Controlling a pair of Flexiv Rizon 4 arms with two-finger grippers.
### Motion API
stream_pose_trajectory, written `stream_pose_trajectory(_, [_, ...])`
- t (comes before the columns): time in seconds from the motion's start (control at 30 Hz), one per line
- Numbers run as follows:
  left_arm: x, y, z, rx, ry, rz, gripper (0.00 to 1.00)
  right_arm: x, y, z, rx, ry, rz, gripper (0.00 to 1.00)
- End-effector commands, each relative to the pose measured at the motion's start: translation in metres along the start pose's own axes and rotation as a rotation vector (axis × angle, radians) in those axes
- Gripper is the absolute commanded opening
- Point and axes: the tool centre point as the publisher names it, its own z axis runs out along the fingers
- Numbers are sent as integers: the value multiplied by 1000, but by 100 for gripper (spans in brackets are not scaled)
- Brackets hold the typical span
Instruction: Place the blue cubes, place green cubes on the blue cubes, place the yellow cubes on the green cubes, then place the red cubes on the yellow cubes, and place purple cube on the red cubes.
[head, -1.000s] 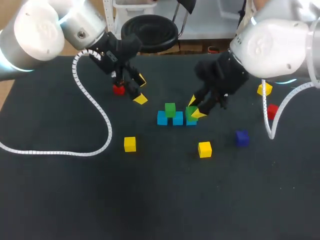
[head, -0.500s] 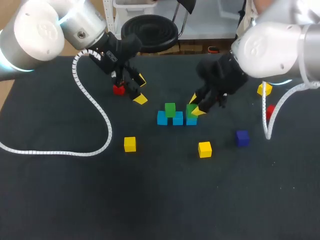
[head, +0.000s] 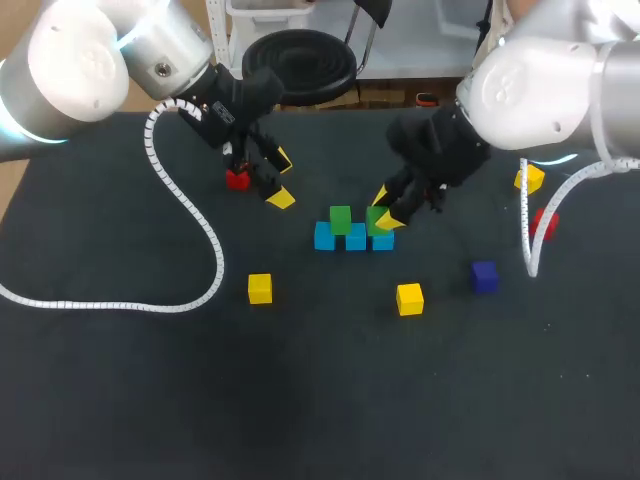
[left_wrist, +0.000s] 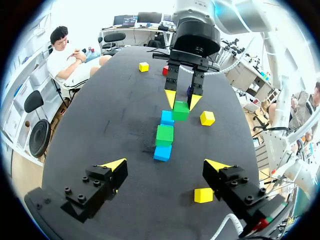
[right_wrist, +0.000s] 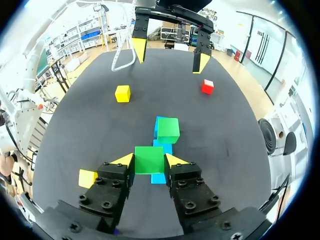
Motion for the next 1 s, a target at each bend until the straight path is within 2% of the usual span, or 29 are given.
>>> stream_pose_trajectory(0.03, [1,0,0,0,-1,2,100,0,-1,3,-3,6,5,0])
stream_pose_trajectory(0.47, [1,0,0,0,-1,2,100,5,3,11,-19,11,14,0])
stream_pose_trajectory(1.0, [1,0,0,0,-1,2,100,6,-12,12,-27,26,-19,0])
